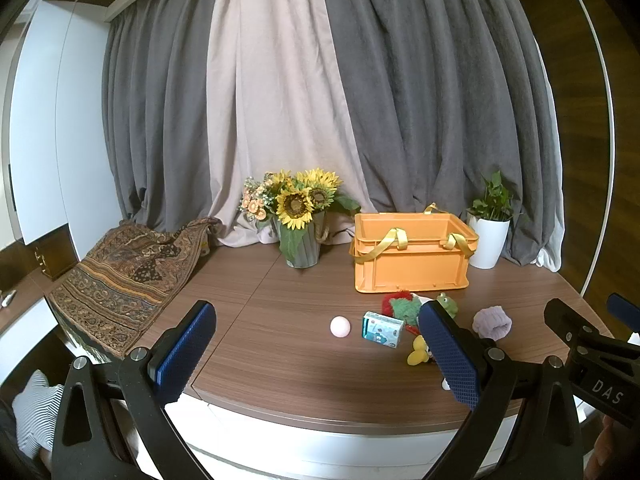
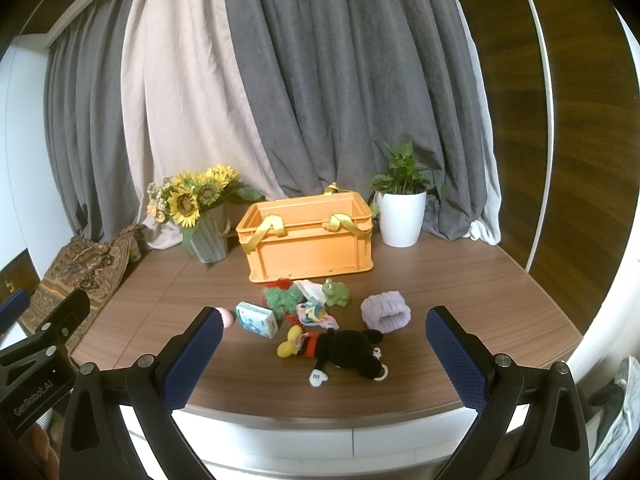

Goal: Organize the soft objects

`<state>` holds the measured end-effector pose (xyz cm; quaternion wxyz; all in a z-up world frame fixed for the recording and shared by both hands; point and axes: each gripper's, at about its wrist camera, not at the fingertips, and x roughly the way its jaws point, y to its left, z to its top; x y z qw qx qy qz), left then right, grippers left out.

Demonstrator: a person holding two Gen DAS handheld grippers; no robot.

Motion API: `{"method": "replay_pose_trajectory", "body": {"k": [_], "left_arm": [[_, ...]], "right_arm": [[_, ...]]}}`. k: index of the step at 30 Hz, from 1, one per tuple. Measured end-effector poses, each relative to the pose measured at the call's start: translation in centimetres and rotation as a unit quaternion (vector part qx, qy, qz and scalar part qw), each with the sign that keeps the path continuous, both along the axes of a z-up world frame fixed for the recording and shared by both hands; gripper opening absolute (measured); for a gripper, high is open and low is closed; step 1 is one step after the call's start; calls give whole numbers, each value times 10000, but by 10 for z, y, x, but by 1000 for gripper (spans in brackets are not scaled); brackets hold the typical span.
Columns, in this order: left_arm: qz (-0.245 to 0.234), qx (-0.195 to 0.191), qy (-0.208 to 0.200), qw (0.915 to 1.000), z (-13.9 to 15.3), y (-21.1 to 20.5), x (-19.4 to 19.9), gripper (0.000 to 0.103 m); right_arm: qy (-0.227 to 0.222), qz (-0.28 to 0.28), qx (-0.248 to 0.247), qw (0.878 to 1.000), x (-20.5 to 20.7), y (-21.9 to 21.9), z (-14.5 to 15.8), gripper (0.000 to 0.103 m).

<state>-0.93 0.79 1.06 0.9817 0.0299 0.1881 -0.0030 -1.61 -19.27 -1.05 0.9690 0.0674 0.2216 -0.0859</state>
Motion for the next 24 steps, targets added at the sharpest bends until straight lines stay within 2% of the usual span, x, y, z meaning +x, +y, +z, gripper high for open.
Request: {"method": "replay_pose_trajectory", "body": {"k": [24], "left_arm": [[-16, -16, 3, 10000, -1, -2, -2, 103]], "right_arm": [[-4, 4, -6, 10000, 0, 0, -1, 103]]}}
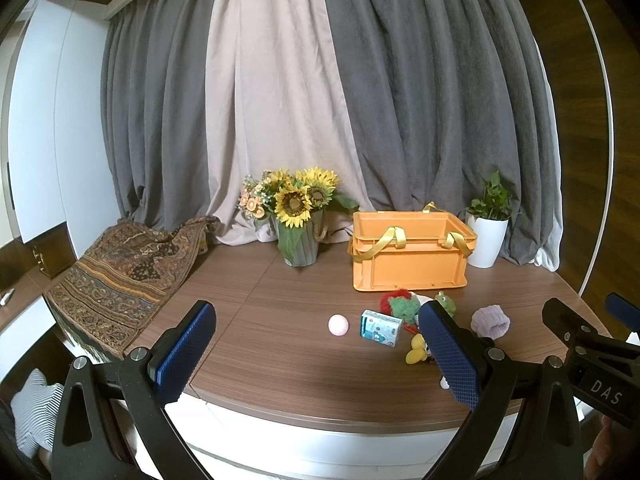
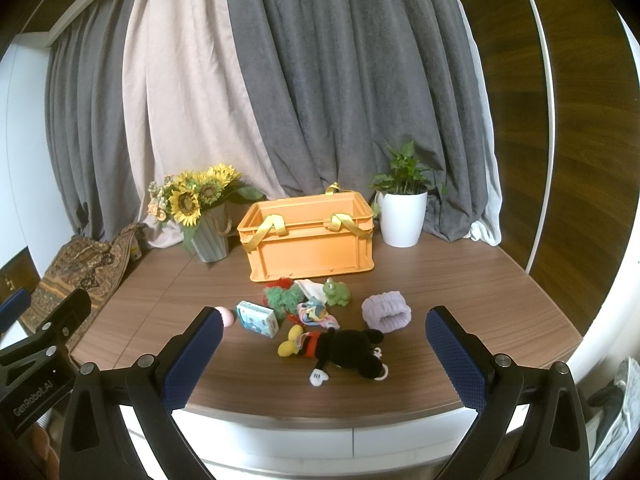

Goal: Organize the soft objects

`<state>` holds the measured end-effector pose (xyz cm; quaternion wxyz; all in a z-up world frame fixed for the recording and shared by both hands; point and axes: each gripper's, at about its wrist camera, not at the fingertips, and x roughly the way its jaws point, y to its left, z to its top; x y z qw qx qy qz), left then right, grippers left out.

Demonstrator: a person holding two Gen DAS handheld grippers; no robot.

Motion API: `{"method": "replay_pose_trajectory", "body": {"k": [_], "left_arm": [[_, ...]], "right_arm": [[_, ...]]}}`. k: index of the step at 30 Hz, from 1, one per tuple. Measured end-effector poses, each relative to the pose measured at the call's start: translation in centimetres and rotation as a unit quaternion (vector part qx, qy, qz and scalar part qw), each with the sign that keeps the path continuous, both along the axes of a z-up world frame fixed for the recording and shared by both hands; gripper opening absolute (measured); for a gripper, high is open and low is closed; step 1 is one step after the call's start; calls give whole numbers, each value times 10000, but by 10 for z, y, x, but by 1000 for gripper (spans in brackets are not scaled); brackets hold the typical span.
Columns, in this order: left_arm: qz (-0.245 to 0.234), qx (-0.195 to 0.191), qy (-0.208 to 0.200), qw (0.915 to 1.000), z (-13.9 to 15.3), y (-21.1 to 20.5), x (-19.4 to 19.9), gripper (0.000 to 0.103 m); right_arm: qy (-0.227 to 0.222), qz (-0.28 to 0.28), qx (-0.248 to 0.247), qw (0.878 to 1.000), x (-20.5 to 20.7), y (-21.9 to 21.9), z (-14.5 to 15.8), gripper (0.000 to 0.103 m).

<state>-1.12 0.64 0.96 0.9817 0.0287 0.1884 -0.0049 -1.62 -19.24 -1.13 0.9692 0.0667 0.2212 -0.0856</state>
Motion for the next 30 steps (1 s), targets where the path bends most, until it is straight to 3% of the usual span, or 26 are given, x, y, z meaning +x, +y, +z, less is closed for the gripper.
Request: {"method": "replay_pose_trajectory", "body": {"k": [18, 30], "left_arm": [[-94, -3, 96, 9999, -9, -12, 5, 103], [-649, 6, 376, 9972, -31, -14, 64, 103]], "right_arm": [[50, -79, 46, 9999, 2, 0, -6, 103], [422, -469, 379, 9973, 38, -10, -35, 103]]}}
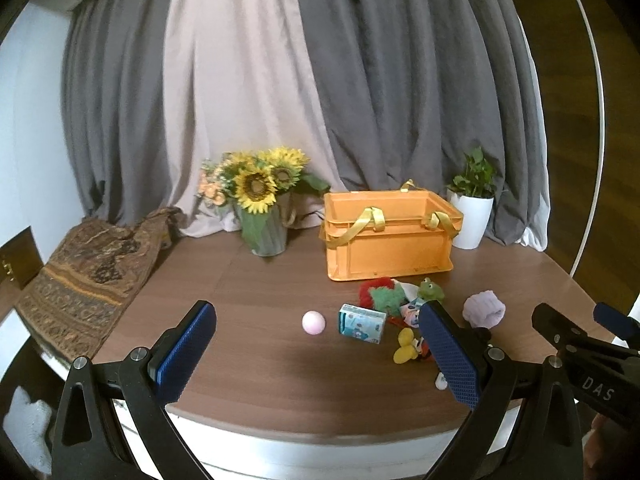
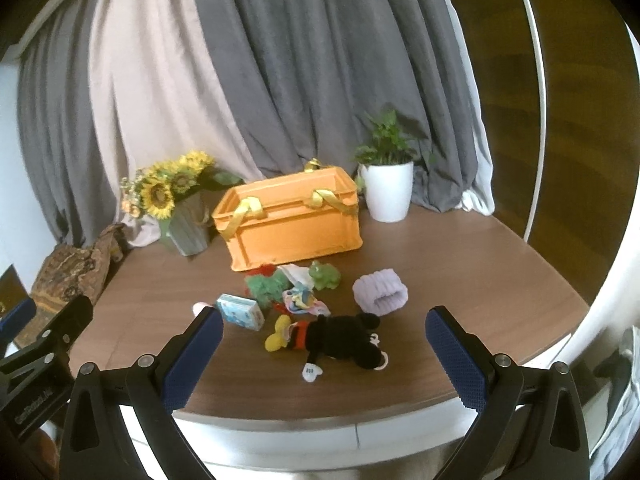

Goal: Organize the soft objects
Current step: 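Grasp the light blue tissue box with the left tool while the right tool grasps the black Mickey plush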

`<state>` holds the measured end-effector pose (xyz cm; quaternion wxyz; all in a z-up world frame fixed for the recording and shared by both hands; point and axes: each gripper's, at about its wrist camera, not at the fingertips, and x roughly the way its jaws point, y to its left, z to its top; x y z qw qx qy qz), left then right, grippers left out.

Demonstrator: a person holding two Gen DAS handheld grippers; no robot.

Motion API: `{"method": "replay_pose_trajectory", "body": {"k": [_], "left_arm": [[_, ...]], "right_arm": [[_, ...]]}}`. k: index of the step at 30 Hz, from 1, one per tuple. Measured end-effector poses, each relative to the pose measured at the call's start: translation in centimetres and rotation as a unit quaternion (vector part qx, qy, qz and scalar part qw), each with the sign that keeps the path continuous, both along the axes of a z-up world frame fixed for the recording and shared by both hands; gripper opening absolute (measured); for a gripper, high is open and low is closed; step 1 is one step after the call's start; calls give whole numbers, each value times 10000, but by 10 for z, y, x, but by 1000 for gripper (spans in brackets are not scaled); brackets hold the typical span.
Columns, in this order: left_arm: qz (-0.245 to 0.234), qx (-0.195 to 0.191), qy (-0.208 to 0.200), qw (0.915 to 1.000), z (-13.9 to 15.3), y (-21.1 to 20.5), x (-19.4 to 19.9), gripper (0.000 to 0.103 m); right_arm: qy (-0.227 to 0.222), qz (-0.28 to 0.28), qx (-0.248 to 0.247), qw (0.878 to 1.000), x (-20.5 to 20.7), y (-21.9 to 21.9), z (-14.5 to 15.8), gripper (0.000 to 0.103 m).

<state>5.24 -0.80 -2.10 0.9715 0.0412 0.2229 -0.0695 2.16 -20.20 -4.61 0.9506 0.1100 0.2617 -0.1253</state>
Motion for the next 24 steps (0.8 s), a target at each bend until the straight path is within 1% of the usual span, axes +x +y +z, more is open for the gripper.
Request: {"method": "replay_pose_trajectory", "body": {"k": [6, 12, 18, 24], "left_arm": [[-357, 35, 178, 9992, -15, -7, 39, 103], [-638, 50, 490, 9967, -37, -15, 77, 103], [-892, 94, 799, 9928, -63, -24, 111, 103], [-1105, 190, 1021, 9884, -87, -37, 137, 103]], "right_arm": [[328, -315, 128, 9989, 28, -5, -19, 103], [591, -619, 311, 9958, 51, -10, -37, 103], [817, -869, 489, 9917, 71, -15, -59, 103], [962, -1071, 533, 9881, 88, -20, -78, 102]]}}
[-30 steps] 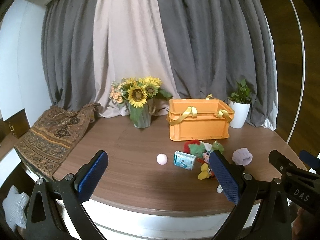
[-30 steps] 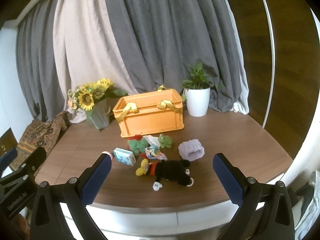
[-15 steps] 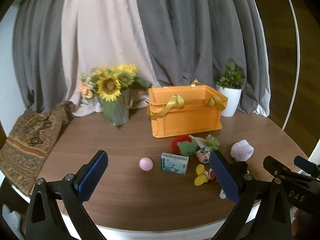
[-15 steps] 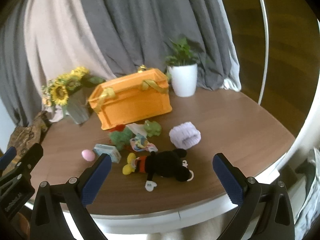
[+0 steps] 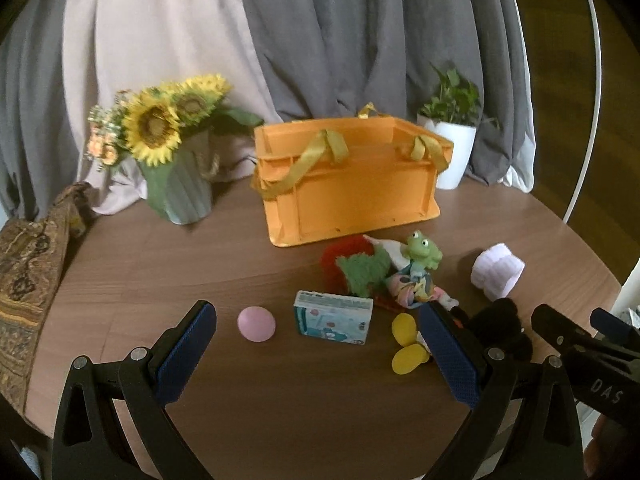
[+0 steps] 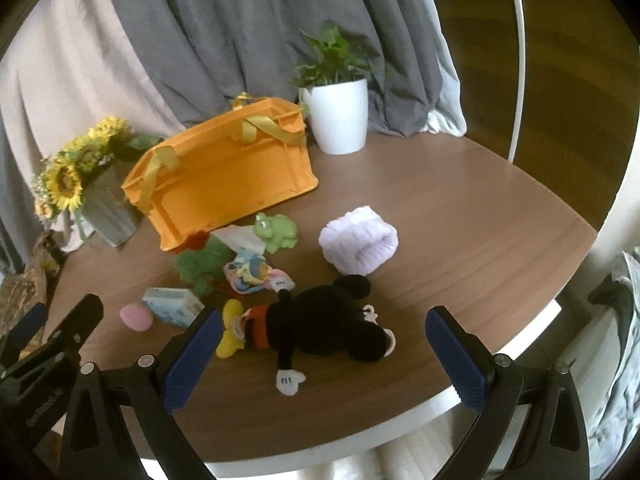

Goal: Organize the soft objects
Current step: 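Grasp the light blue tissue box with the left tool while the right tool grasps the black Mickey plush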

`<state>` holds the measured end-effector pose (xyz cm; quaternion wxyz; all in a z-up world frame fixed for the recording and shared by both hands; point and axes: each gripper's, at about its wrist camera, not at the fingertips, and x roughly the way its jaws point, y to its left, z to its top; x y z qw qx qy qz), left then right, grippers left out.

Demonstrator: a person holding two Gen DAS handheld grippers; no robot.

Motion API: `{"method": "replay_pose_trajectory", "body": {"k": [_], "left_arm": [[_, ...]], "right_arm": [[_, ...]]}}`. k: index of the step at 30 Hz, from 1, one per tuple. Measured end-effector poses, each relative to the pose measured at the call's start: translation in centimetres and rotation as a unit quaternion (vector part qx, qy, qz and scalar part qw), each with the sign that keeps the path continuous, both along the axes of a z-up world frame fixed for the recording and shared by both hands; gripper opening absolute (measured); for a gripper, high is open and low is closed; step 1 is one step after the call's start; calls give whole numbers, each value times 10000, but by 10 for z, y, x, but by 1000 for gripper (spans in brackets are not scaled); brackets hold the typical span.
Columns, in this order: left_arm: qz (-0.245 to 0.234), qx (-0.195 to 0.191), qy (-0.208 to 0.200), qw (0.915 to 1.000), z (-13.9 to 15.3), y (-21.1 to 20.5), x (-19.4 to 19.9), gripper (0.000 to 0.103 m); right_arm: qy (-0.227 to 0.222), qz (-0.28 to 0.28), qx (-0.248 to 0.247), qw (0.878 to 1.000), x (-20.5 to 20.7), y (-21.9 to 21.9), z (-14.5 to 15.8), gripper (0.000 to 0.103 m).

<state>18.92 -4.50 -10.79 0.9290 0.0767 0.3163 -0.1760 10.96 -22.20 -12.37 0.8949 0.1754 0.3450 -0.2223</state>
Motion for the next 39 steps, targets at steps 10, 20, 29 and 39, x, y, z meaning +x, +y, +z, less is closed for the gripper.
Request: {"method": "replay_pose_trajectory", "body": {"k": [10, 20, 29, 39], "left_arm": [[-271, 135, 301, 9991, -36, -17, 33, 103], [-438, 195, 628, 9969, -64, -28, 56, 103], [-394, 302, 664, 9966, -78, -32, 72, 103], [-496, 339, 851, 9946, -90, -33, 79, 85]], "right_arm": [[57, -272, 127, 9995, 24, -12, -29, 101], [216, -396, 186, 9988, 41, -21, -53, 96], [288, -439, 180, 9985, 54, -24, -63, 90], [381, -489, 443, 9971, 60, -27, -78, 80]]}}
